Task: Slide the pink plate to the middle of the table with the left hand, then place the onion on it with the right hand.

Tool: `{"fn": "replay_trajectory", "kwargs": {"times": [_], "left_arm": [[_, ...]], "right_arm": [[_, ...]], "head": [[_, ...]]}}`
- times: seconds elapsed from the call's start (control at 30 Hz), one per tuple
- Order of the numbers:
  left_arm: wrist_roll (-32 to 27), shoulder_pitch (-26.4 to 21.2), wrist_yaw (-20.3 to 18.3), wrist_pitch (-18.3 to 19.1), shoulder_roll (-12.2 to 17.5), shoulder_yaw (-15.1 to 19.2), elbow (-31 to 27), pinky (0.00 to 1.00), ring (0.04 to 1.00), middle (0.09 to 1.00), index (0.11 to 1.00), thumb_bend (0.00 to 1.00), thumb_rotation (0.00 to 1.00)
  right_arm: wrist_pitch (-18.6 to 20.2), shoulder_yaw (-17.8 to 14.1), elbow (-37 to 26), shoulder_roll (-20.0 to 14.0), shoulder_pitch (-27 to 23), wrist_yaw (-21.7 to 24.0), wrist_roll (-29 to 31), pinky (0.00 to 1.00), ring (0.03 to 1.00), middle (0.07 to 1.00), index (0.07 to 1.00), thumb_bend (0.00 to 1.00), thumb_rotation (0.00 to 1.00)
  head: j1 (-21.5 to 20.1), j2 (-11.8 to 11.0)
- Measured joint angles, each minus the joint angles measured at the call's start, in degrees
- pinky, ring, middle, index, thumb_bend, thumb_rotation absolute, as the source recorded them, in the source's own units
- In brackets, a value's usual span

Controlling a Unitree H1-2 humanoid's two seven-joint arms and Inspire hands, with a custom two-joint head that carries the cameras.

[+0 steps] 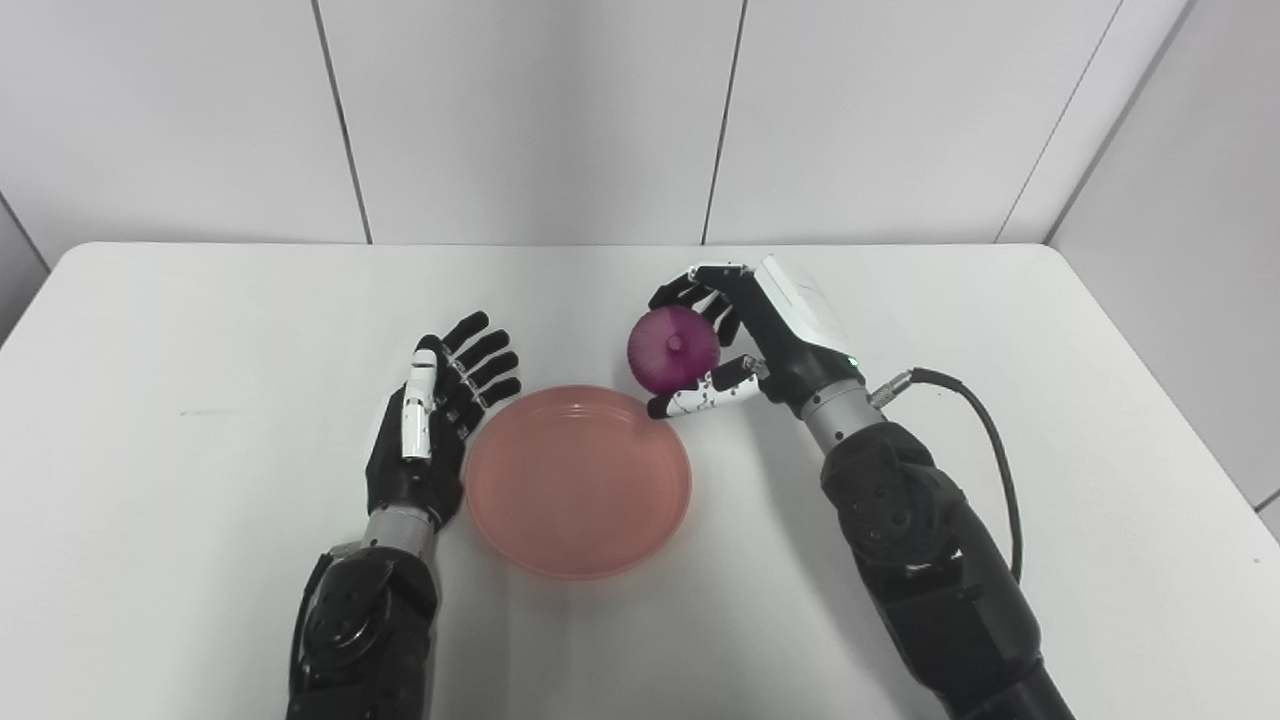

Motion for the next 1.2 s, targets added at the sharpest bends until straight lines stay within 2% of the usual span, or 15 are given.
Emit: {"fn": "replay_trajectory", "kwargs": {"times": [0.63,1.2], "left_arm": [[0.7,0.0,0.5,0.5,-0.9,-0.7,-0.2,0.73,0.762,0.765,0.751,0.37,1.00],[0.7,0.0,0.5,0.8,-0.9,-0.6,-0.3,0.74,0.766,0.771,0.756,0.38,1.00]], "right_arm": [[-0.1,3.6,1.4,2.7,-0.5,1.8,-0.4,0.37,0.447,0.534,0.489,0.52,0.14],[-0.1,6.7,3.5,3.5,0.1,2.2,-0.6,0.37,0.464,0.551,0.489,0.52,0.14]], "head": [[2.0,0.2],[2.0,0.5]]}}
